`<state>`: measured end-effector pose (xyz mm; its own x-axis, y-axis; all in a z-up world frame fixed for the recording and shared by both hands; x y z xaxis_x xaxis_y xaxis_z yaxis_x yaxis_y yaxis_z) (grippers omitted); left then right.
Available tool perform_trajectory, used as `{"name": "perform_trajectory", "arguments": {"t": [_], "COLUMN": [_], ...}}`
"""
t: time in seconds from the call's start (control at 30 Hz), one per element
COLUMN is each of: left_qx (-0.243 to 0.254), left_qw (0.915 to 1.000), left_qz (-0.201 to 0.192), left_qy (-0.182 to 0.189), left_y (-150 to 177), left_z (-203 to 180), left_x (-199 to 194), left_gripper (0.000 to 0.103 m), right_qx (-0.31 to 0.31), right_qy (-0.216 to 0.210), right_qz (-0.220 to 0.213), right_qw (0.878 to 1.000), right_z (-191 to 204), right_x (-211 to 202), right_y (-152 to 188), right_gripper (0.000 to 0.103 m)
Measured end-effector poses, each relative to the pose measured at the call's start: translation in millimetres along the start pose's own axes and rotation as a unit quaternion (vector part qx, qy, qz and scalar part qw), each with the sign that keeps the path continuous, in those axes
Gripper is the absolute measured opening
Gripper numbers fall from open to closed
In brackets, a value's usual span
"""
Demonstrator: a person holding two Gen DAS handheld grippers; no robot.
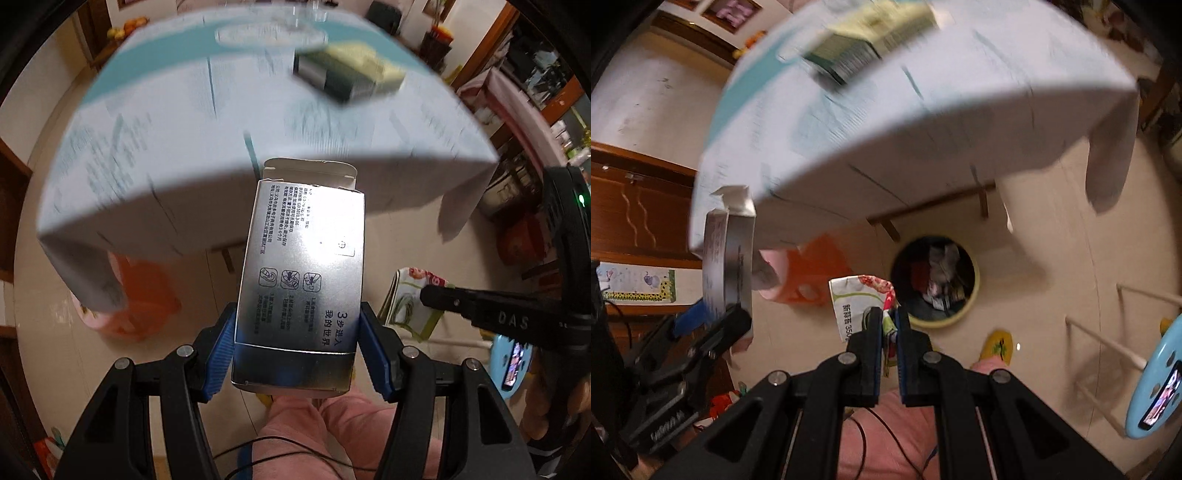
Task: Collect trash
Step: 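Carry the silver box and red-white packet toward the bin, then lower the silver box and packet over the bin and open both tools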
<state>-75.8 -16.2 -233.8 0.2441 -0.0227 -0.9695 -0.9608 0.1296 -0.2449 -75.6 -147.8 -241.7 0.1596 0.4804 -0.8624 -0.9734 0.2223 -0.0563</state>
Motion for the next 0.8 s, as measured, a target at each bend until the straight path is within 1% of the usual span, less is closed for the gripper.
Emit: {"name": "perform_trajectory", "arguments": {"t": [0.07, 0.1, 0.3, 0.4, 0.47, 0.53, 0.63, 0.67, 0.7, 0.73, 0.77, 0.8], "left_qx": [-0.005, -0.008, -0.010, -0.011, -0.010, -0.006, 0.003, 0.006, 0.007, 0.007, 0.008, 0.008], "left_qw": [0.9997, 0.9995, 0.9979, 0.9969, 0.9963, 0.9960, 0.9957, 0.9953, 0.9951, 0.9951, 0.9951, 0.9953], "left_qz": [0.023, 0.031, 0.061, 0.076, 0.082, 0.086, 0.085, 0.088, 0.087, 0.085, 0.083, 0.079], "left_qy": [-0.001, -0.004, -0.016, -0.018, -0.022, -0.026, -0.036, -0.040, -0.045, -0.049, -0.053, -0.055], "left_y": [13, 18, 39, 44, 44, 43, 41, 41, 39, 38, 37, 36], "left_z": [-6, -9, -17, -18, -18, -18, -19, -19, -18, -11, -10, -7], "left_x": [32, 48, 136, 181, 210, 231, 253, 259, 264, 264, 267, 267], "left_gripper": [0.061, 0.061, 0.061, 0.062, 0.062, 0.063, 0.064, 0.065, 0.070, 0.078, 0.081, 0.083], "right_qx": [0.010, 0.017, 0.037, 0.044, 0.046, 0.046, 0.057, 0.065, 0.069, 0.074, 0.075, 0.077], "right_qy": [0.006, 0.010, 0.029, 0.040, 0.043, 0.045, 0.036, 0.029, 0.023, 0.016, 0.013, 0.009], "right_qz": [0.015, 0.026, 0.067, 0.082, 0.090, 0.096, 0.107, 0.112, 0.113, 0.112, 0.109, 0.103], "right_qw": [1.000, 0.999, 0.997, 0.995, 0.994, 0.993, 0.992, 0.991, 0.991, 0.991, 0.991, 0.992], "right_z": [-16, -29, -79, -106, -117, -128, -140, -143, -144, -145, -145, -144], "right_x": [18, 34, 108, 152, 174, 200, 230, 240, 246, 253, 256, 259], "right_y": [3, 6, 10, 8, 7, 6, 4, 4, 4, 3, 2, 1], "right_gripper": [0.007, 0.007, 0.007, 0.007, 0.008, 0.011, 0.011, 0.013, 0.015, 0.021, 0.028, 0.031]}}
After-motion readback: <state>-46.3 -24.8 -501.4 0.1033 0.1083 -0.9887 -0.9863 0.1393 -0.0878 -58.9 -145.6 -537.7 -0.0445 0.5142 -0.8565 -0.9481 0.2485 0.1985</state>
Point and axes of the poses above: each gripper's, at about its wrist camera, not at the fingertips, and x roughly the way its jaws point, z to its left, y to its underside, the point moved 8 cm from there along x, roughly the way its jaws point, and after that the axes turned 9 degrees about -y, right-handed, at the moved point
